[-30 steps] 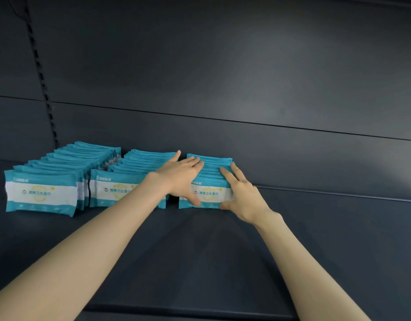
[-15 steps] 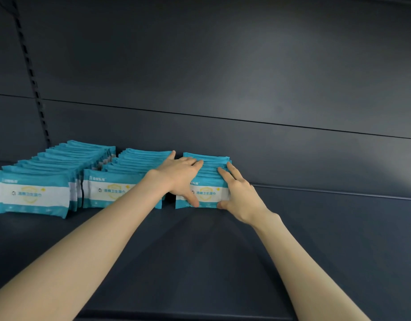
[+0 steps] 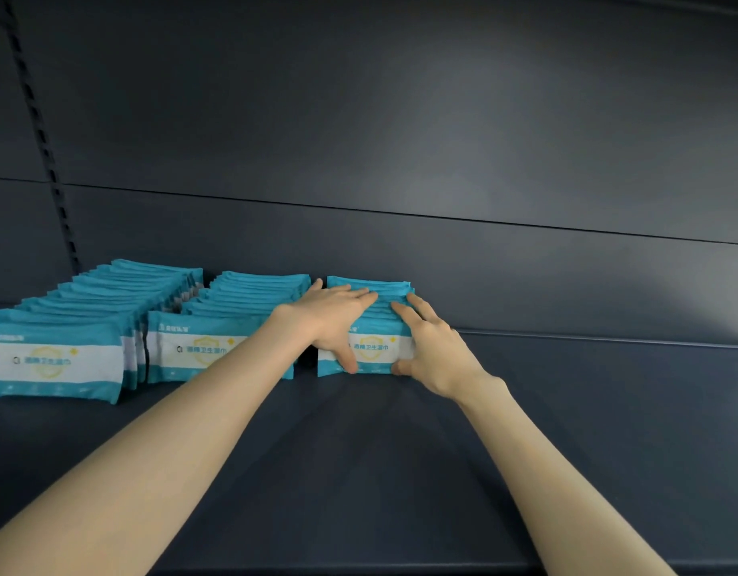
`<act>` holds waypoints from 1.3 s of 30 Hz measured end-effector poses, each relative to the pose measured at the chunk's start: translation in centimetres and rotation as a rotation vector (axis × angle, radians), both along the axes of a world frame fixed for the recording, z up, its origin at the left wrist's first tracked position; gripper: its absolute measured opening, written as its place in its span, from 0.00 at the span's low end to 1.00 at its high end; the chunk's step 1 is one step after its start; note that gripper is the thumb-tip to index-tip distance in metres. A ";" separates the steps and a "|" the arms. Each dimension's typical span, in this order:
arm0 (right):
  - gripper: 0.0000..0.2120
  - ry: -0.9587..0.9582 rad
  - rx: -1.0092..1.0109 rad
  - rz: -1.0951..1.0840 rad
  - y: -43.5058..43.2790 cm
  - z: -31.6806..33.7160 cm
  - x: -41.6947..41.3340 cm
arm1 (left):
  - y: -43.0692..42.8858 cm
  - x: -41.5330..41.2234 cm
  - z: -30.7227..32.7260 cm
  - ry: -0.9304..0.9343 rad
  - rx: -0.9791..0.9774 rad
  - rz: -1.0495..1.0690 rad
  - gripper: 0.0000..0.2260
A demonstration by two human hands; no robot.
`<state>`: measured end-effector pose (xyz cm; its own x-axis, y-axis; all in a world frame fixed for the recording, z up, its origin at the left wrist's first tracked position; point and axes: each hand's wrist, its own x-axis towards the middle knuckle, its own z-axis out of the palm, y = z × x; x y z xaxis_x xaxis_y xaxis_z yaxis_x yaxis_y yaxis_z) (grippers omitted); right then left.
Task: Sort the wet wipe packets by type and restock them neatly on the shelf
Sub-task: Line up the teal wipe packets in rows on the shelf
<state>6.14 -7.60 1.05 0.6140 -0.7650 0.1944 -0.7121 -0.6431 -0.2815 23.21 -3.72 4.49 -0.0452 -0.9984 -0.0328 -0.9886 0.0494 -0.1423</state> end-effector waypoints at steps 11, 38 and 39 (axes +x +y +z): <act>0.41 0.131 -0.151 -0.069 2.0 1.8 -0.1 | 5.4 0.2 -0.5 0.051 -0.363 -0.014 0.27; 0.36 0.067 -0.323 -0.192 7.1 -1.4 5.6 | 12.2 10.0 -5.8 -0.109 -0.696 -0.063 0.29; 0.36 0.065 -0.330 -0.198 7.1 -1.3 5.6 | 12.0 10.3 -5.9 -0.100 -0.705 -0.077 0.29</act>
